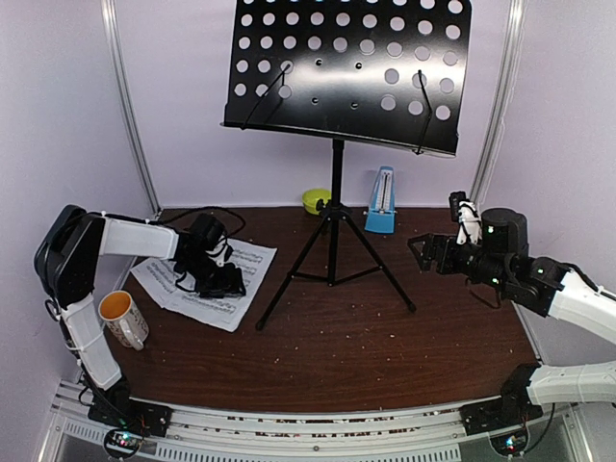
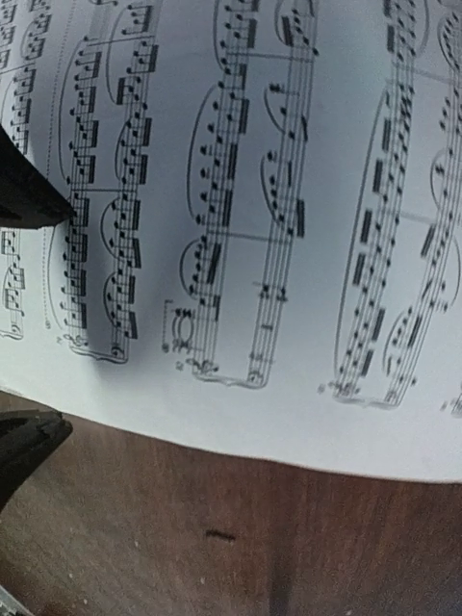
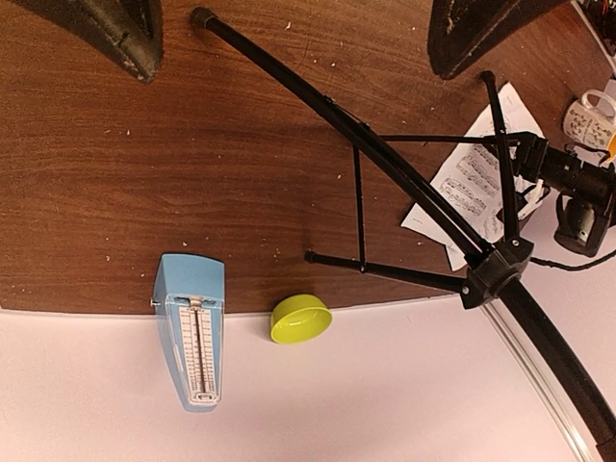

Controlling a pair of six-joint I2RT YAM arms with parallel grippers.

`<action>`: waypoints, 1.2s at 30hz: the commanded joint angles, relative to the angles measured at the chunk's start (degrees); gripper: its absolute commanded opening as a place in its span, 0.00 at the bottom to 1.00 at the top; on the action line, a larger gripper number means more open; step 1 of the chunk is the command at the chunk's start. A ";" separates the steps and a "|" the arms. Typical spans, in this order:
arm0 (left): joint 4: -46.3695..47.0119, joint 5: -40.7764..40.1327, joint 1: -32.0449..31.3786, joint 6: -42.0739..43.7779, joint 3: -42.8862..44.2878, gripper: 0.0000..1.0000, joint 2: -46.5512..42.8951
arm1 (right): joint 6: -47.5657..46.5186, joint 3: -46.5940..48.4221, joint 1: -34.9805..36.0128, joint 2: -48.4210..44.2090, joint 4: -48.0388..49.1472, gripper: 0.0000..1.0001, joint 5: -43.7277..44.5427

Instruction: Set up the instrument practice props

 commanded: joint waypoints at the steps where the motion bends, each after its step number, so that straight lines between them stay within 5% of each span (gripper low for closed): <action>1: 5.54 6.13 -5.19 -11.35 -1.21 0.67 0.98 | 0.11 0.51 0.46 0.12 1.41 0.96 1.10; 7: 10.58 12.60 -6.21 -8.88 1.71 0.72 -2.22 | -0.15 0.69 0.46 0.00 1.15 0.96 1.01; 14: 18.82 23.41 9.57 -3.40 -3.76 0.76 -9.19 | -0.07 0.36 0.46 -1.15 0.74 0.96 1.16; 25: 9.11 24.51 24.20 4.68 12.47 0.76 4.35 | 0.66 0.15 0.45 -2.85 -0.88 0.96 1.75; 36: -0.11 24.31 25.04 8.61 28.96 0.78 19.64 | 1.20 0.07 0.48 -4.83 -3.35 0.96 2.81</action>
